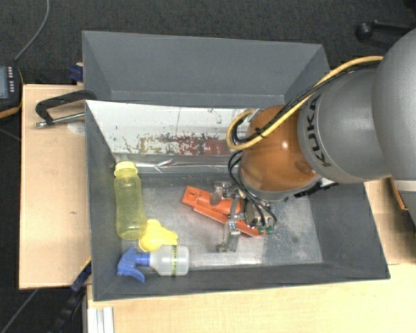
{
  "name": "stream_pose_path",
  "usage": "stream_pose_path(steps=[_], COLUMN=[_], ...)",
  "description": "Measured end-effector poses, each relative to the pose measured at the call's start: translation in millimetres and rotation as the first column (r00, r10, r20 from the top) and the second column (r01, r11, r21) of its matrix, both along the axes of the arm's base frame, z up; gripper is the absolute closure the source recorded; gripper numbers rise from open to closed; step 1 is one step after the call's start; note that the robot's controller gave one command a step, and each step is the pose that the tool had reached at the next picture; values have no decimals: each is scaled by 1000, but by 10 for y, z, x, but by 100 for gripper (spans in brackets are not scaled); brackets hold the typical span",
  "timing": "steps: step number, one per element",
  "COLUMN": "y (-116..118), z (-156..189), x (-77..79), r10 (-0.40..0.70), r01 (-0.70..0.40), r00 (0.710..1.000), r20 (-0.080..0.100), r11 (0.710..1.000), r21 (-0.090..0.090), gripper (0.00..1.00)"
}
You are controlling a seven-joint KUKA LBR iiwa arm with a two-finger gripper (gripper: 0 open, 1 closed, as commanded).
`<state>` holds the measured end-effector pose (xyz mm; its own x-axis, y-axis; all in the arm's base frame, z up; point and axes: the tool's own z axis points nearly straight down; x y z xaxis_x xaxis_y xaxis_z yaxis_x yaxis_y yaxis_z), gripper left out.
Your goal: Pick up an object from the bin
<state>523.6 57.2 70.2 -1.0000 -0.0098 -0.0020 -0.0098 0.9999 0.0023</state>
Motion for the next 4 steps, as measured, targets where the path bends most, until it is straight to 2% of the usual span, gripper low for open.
stream_pose_path(steps=[1,2,3,4], y=[82,17,95,94], z=[5,6,11,11], x=[-244,2,-240,-239], r10=[-176,2,-175,-175], r01=[176,-2,175,175], r00=[984,1000,985,985], r20=[0,5,0,0], r11=[984,1000,985,985], r21=[2,2,4,4], gripper=[0,0,100,100])
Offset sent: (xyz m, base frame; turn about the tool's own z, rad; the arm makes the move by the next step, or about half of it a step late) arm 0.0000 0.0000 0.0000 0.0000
